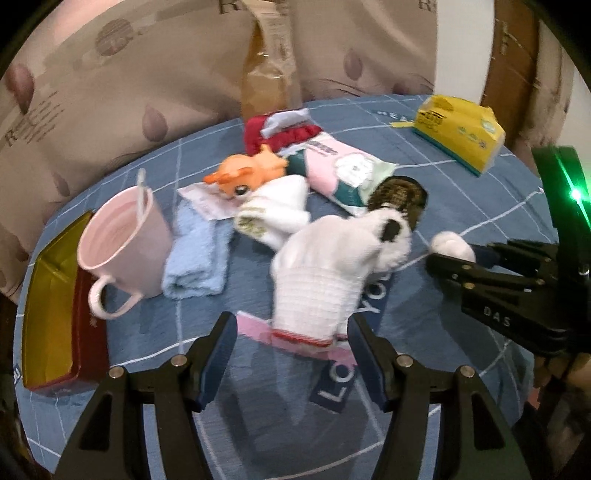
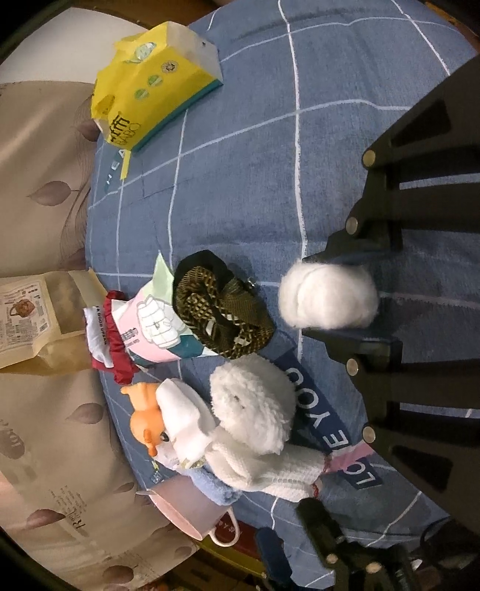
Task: Organize soft objects
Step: 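Grasp the white pompom ball with the right gripper while the left gripper grasps the white knit glove, then carry the white glove into the gold tin with the left gripper and release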
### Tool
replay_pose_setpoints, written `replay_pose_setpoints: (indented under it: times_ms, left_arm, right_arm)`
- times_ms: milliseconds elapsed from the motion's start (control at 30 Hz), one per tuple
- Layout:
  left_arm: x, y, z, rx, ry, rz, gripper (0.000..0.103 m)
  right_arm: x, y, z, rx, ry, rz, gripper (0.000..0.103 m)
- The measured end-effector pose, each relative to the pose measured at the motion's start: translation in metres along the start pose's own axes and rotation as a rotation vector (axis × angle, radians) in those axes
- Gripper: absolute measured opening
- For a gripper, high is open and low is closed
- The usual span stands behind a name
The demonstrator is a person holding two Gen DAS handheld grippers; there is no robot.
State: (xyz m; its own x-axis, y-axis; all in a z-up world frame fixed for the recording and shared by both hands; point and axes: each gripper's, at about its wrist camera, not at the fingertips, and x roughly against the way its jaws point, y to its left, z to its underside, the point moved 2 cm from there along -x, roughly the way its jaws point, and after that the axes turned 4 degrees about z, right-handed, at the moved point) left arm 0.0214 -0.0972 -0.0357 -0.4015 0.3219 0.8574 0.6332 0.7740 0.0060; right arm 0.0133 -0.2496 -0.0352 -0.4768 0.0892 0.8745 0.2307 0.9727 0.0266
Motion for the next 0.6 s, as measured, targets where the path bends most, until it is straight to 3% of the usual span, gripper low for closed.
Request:
replay_pose_setpoints:
  times_ms: [267,367,600]
  left_arm:
    - [-0.029,-0.018,-0.009,-0.037,0.057,0.031,0.064]
    - [-0.039,-0.013,-0.016,-0.043,0.065,-0.009,0.064]
    - [-0.05,0.007,-0.022,0.004,0.082,0.015,0.061]
  right_arm:
    - [0.004,-0.003,-0.001,-0.012,-0.01,-0.01,0.026]
    - [0.004,-0.003,-0.001,-0.012,-0.008,-0.021,0.026]
    - [0.003,-0.002,-0.001,-0.008,-0.006,-0.035,0.026]
